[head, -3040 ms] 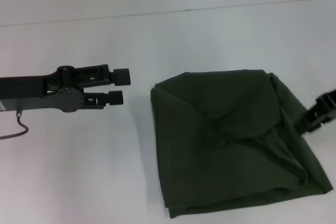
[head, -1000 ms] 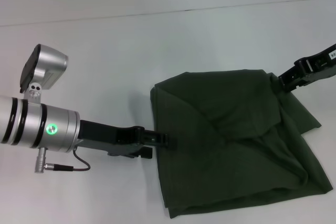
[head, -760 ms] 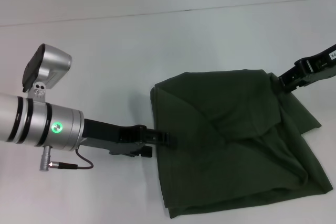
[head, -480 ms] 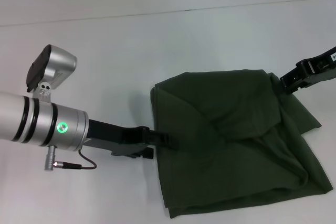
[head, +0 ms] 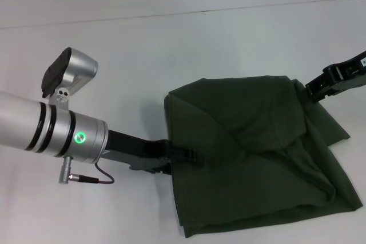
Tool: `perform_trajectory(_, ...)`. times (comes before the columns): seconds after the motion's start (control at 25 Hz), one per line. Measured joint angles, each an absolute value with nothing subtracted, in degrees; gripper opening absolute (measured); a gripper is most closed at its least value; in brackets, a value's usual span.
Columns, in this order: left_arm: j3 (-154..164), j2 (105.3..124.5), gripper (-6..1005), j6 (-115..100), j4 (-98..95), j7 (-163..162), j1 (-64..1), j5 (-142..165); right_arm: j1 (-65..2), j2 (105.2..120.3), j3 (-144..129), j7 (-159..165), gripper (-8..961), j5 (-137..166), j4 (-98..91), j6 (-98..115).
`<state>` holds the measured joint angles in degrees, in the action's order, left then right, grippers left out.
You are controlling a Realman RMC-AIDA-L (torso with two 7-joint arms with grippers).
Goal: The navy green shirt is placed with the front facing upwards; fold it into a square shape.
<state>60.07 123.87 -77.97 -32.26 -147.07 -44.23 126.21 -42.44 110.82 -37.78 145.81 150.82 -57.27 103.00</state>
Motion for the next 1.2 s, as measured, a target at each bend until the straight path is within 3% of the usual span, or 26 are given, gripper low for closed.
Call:
perform_trajectory(0.56,61.5,123.89,884,-76.62,-29.69,-146.81,-47.08,126.19,-42.29,110.82,-37.23,145.79,368,150.82,-57.14,102.93)
perform_trajectory(0.8,63.19,123.7,785,-77.16,-30.47,-146.82,-47.26,126.22,-42.21,110.75,-37.09,145.78,368,150.82,-56.92,103.11)
perform_trajectory(1.0,64.01,123.82,590,-77.02,-30.45,-146.88,-47.37,126.22,-42.16,110.74,-37.09,145.79,368,150.82,-56.86,103.18)
perform_trajectory(1.12,64.07,123.81,345,-77.17,-30.46,-146.89,-47.37,126.22,-42.15,110.73,-37.09,145.79,368,150.82,-56.84,103.18)
perform_trajectory(1.2,64.11,123.75,299,-77.35,-30.54,-146.88,-47.37,126.21,-42.12,110.74,-37.09,145.78,368,150.82,-56.79,103.18)
